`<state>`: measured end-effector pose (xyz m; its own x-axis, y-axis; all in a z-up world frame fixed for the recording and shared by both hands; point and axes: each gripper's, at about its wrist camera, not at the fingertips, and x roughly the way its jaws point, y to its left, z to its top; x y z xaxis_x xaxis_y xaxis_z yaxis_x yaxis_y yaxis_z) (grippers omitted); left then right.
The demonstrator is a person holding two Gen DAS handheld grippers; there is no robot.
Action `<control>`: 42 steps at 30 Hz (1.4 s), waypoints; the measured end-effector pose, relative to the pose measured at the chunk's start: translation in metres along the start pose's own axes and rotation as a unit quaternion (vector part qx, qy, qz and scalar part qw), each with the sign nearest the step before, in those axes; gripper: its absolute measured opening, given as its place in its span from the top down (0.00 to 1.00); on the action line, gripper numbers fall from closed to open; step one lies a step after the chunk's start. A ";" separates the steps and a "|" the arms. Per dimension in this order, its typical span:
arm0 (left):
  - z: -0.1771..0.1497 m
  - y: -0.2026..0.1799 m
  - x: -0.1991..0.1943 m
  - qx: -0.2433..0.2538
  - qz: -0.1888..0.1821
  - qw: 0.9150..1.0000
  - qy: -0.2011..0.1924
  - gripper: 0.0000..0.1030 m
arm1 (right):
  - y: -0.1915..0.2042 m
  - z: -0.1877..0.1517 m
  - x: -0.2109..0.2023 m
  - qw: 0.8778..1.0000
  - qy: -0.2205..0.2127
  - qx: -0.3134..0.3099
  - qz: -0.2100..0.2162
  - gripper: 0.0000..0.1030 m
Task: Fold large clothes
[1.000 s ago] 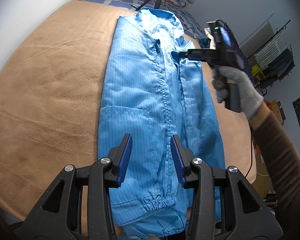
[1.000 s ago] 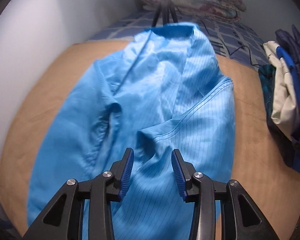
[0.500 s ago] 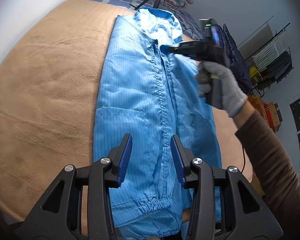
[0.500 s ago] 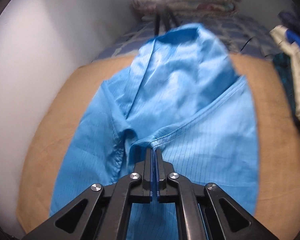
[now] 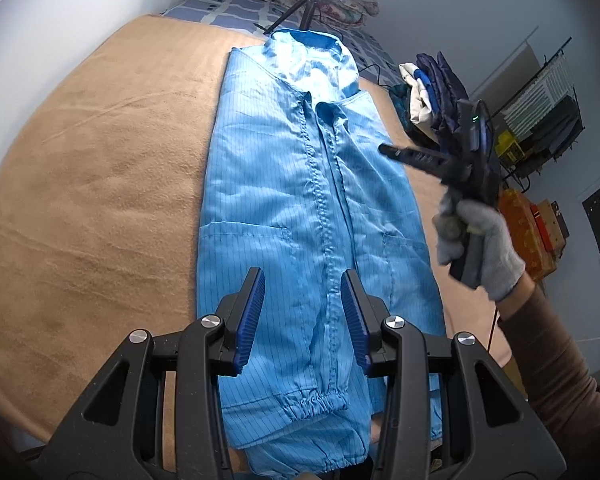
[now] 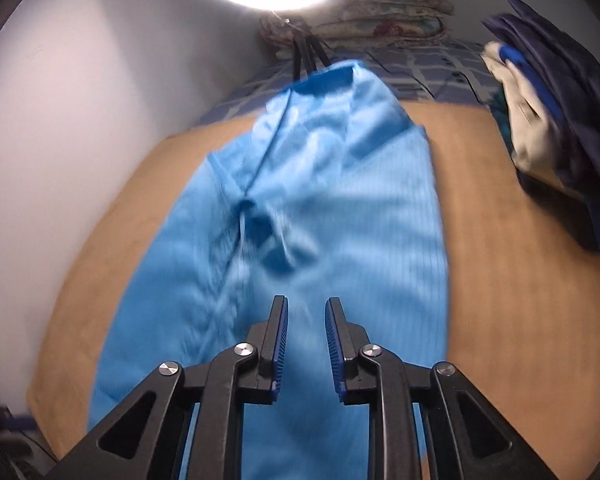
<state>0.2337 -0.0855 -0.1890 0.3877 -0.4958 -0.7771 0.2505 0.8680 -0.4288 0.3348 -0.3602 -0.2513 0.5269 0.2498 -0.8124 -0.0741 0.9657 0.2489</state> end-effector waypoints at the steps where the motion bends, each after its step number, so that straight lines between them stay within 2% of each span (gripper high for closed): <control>1: -0.001 -0.002 -0.001 0.003 0.002 1.000 -0.001 0.61 | 0.001 -0.003 0.003 1.000 0.002 -0.005 -0.007 0.81; 4: -0.005 -0.005 -0.005 0.010 0.002 1.000 -0.003 0.61 | 0.013 -0.015 0.024 0.999 0.019 -0.018 -0.018 0.81; 6: -0.006 -0.004 -0.006 0.010 0.005 1.000 -0.005 0.61 | 0.026 -0.021 0.047 0.996 0.038 -0.059 -0.058 0.81; 8: -0.007 -0.003 -0.008 0.014 0.012 1.000 -0.008 0.61 | 0.029 -0.023 0.044 0.995 0.027 -0.069 -0.071 0.80; 11: -0.009 0.001 -0.011 0.018 0.022 0.999 -0.015 0.61 | 0.024 -0.024 0.015 0.999 0.012 -0.034 -0.040 0.77; 14: -0.012 0.008 -0.014 0.019 0.034 0.999 -0.021 0.61 | 0.024 -0.037 -0.028 1.000 -0.008 -0.025 -0.017 0.75; 19: -0.033 0.020 -0.011 0.031 0.042 0.998 -0.026 0.61 | 0.029 -0.084 -0.088 1.000 -0.011 -0.026 -0.010 0.75; 23: -0.052 0.024 0.008 0.021 0.028 0.999 0.009 0.61 | 0.041 -0.138 -0.112 1.000 0.002 -0.025 -0.004 0.75; 26: -0.064 0.017 0.021 0.043 0.038 0.998 0.021 0.61 | 0.058 -0.173 -0.113 0.999 0.012 -0.041 -0.003 0.75; 30: -0.080 0.014 0.046 0.054 0.045 0.996 0.048 0.61 | 0.077 -0.196 -0.089 0.998 0.042 -0.054 0.013 0.75; 32: -0.089 0.014 0.059 0.060 0.052 0.995 0.063 0.61 | 0.087 -0.206 -0.076 0.995 0.055 -0.081 -0.004 0.75; 35: -0.097 0.005 0.060 0.115 0.074 0.989 0.052 0.61 | 0.091 -0.207 -0.080 0.993 0.057 -0.099 -0.012 0.74; 37: -0.098 0.002 0.051 0.117 0.067 0.990 0.050 0.61 | 0.083 -0.203 -0.094 0.995 0.052 -0.086 0.005 0.71; 38: -0.096 0.004 0.045 0.107 0.059 0.991 0.045 0.61 | 0.078 -0.201 -0.106 0.996 0.039 -0.078 0.013 0.65; 39: -0.093 0.008 0.036 0.090 0.046 0.994 0.036 0.61 | 0.070 -0.200 -0.120 0.997 0.023 -0.067 0.022 0.52; 40: -0.090 0.013 0.030 0.075 0.040 0.996 0.031 0.57 | 0.064 -0.200 -0.129 0.998 0.012 -0.059 0.029 0.46; 41: -0.087 0.020 0.022 0.051 0.033 0.998 0.021 0.44 | 0.055 -0.201 -0.142 0.998 -0.004 -0.049 0.033 0.38; 42: -0.085 0.030 0.014 0.023 0.024 0.999 0.009 0.35 | 0.043 -0.200 -0.153 0.999 -0.018 -0.037 0.029 0.37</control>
<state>0.1713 -0.0641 -0.2516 0.3845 -0.4520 -0.8049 0.2724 0.8886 -0.3689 0.0812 -0.3423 -0.2216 0.5498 0.3037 -0.7781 -0.1667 0.9527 0.2541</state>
